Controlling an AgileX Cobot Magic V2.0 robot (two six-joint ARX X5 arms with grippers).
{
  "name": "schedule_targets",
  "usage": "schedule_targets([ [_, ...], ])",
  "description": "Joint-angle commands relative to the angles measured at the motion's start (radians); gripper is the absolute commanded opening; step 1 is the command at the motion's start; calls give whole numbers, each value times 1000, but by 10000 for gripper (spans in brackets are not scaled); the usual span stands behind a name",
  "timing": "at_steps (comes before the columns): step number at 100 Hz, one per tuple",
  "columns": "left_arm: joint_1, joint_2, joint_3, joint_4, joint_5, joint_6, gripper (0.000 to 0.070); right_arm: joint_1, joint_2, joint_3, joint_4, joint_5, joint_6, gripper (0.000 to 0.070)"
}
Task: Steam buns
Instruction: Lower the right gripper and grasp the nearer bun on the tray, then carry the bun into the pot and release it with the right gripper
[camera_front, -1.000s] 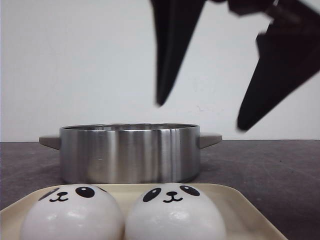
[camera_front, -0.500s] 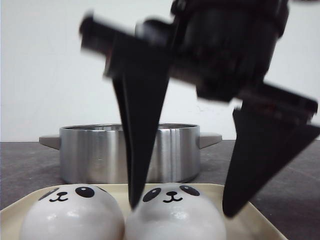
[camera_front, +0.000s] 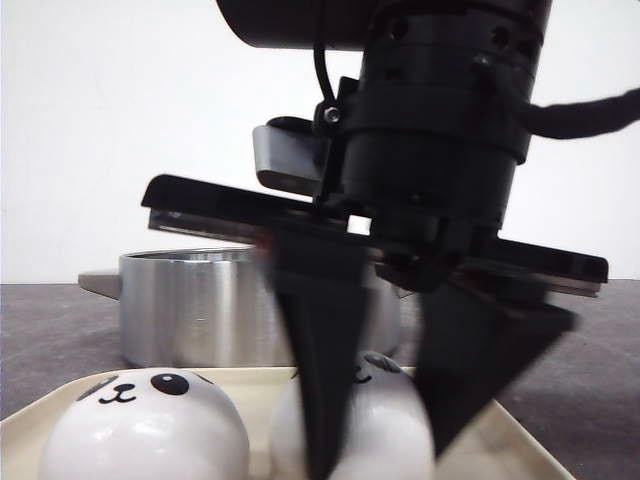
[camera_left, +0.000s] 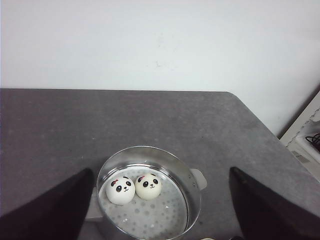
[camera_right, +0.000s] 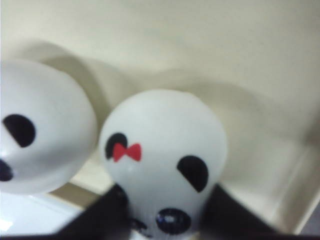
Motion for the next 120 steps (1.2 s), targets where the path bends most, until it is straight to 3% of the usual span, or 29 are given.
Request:
schedule_targets([
  [1, -5, 6, 13, 7, -1, 0, 517, 11, 15, 9, 3, 16, -18, 4],
  [19, -5, 6, 13, 7, -1, 0, 517, 13, 14, 10, 2, 51, -37, 4],
  [49, -5, 6, 13, 6, -1, 0, 517, 98, -158, 144, -100, 198, -103, 4],
  [60, -5, 6, 13, 10, -1, 0, 517, 110, -216, 279, -181, 300, -175, 4],
  [69, -5, 6, 13, 10, -2, 0, 517, 77, -217, 398, -219, 340, -271, 4],
  [89, -5, 7, 13, 13, -3, 0, 517, -123, -123, 547, -207, 241, -433, 4],
  [120, -5, 7, 13, 12, -9, 1, 517, -344, 139, 559, -132, 37, -514, 4],
])
